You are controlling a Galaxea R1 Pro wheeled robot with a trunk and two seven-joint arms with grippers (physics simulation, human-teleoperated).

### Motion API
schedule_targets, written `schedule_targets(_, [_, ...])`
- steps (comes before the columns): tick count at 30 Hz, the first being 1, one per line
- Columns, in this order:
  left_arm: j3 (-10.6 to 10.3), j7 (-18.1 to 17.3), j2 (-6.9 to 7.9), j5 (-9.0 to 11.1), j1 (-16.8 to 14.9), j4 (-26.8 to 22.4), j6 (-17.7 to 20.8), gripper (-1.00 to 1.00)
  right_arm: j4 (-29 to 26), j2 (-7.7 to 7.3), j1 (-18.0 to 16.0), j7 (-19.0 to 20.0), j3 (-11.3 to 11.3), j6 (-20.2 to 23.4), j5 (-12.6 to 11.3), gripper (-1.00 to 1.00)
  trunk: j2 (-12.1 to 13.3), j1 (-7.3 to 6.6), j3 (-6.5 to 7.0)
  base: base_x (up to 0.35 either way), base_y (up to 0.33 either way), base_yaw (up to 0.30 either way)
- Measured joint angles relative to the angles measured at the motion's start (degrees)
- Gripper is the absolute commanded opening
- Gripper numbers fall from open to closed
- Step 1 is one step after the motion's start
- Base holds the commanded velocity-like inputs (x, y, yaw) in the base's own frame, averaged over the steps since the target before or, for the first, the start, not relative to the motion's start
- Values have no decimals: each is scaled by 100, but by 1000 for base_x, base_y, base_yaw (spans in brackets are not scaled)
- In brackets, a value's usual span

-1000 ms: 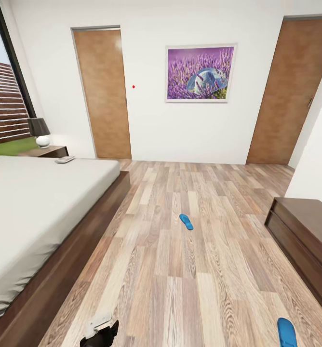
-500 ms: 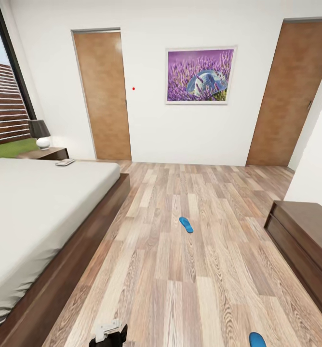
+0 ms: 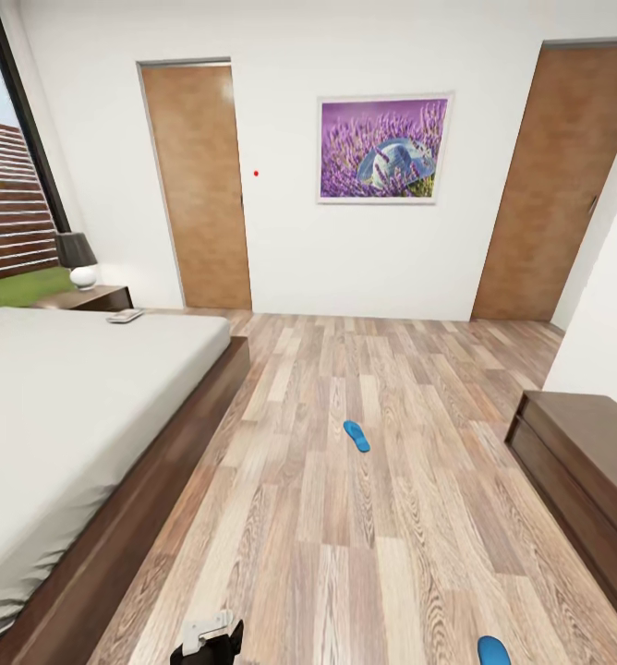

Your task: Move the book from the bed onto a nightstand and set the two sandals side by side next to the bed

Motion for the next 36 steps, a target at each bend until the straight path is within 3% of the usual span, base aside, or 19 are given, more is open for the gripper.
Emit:
schedule_targets(8, [-2,-1,0,-1,2,-2,-1,100,-5,0,0,0,0,0,7,-100,321,-176,144,0,0,-95])
schedule_targets(36, [-2,-3,0,-6,-1,-8,0,100,-4,0,1,0,1,0,10,-100,1444,-791,646,0,0,-277])
